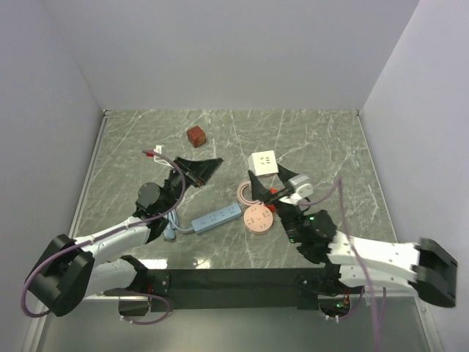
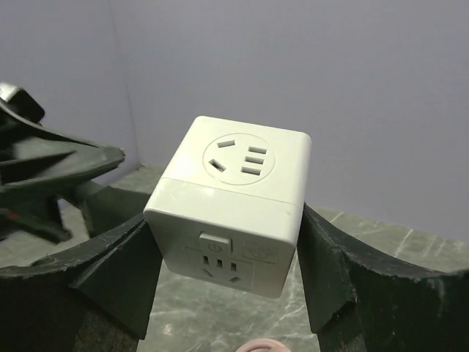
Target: Insert the plug
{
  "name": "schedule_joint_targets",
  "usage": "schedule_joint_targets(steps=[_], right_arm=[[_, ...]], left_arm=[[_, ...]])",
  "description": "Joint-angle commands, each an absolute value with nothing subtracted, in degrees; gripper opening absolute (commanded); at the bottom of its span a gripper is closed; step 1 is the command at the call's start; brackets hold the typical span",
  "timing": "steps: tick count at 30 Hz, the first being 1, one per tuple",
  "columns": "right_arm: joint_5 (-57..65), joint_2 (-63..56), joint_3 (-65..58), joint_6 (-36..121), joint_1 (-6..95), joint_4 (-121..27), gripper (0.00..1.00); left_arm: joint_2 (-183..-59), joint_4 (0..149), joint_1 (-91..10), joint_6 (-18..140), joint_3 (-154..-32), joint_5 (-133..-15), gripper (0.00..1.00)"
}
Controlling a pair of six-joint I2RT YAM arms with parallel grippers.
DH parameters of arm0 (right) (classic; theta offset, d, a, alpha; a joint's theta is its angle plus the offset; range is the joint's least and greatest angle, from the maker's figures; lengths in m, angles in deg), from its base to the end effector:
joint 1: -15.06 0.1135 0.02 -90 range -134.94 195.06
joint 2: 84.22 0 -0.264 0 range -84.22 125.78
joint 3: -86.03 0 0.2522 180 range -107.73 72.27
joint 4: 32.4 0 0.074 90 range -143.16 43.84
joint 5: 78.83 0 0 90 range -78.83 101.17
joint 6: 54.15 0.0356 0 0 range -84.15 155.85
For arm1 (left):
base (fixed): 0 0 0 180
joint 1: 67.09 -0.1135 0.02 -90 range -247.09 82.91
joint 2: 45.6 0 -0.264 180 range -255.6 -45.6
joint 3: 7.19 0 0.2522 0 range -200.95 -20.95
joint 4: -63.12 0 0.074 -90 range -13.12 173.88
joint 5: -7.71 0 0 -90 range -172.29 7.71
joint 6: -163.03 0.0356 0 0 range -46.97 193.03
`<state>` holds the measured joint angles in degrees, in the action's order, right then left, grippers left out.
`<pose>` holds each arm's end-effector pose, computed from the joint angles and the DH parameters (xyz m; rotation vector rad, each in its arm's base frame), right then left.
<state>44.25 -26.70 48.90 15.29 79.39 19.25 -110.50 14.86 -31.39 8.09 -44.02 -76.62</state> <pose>0.1056 0.1749 0.3022 -0.2851 1.0924 0.3862 0.1874 -0.1390 0.2717 -0.2538 1.3614 -1.5674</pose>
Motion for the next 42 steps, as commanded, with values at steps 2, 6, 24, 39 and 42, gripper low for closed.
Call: schedule_joint_targets(steps=[2,6,24,39,42], right_arm=[[44.7,-41.7,44.6,30.3,78.8,-10.8,0.00],[42.9,-49.7,33.1,41.9,78.6,-39.3,0.00],[19.2,-32.2,13.6,60.3,73.6,-84.7,0.00],[-6.1,-20.2,5.2,44.5,58.7,-94.9,0.00],[-6.9,-17.3,4.9,41.7,57.3,-96.5,0.00]], left_arm=[[-111.5,14.9,-41.8,16.3,-44.9,-71.7,0.99],[-113.1,25.3,-45.2,30.1,-52.4,-65.7,0.99],[-112.1,37.7,-58.1,46.9,-53.9,-46.7,0.99],[-117.7,30.3,-61.5,45.1,-53.8,-34.9,0.99],[-119.5,28.9,-61.5,44.6,-54.2,-32.0,0.99]])
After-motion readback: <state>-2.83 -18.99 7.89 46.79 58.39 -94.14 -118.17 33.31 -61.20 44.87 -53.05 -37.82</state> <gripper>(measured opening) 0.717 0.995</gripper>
